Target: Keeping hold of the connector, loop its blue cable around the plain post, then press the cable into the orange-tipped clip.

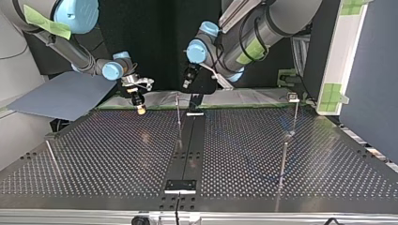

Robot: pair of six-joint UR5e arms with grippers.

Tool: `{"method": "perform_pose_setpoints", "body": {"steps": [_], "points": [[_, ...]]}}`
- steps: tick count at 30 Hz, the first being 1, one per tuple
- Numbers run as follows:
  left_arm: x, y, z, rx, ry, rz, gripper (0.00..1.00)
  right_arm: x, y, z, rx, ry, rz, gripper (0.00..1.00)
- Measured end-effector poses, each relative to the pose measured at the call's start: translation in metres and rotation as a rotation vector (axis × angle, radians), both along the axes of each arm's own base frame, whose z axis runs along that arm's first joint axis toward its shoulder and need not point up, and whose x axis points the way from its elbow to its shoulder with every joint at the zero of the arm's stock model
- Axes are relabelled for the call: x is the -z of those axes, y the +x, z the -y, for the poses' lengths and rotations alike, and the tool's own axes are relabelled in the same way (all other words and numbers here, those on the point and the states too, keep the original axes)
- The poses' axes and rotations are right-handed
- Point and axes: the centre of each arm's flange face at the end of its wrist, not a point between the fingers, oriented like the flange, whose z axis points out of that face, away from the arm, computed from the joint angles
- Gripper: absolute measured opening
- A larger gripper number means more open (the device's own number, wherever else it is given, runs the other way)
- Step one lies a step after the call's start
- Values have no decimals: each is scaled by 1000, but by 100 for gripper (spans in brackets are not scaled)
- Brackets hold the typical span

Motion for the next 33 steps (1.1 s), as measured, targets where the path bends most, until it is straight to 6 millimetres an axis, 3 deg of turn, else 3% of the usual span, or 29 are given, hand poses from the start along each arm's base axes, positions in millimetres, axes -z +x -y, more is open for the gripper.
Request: {"method": "perform_pose_setpoints", "body": {"steps": [19,33], "points": [[-63,-27,-37,-178,-244,109,100,1,1,-1,-5,5,2,0],[-93,-71,-65,-183,-269,118,100,14,-2,-4,-2,20,-2,0]]}}
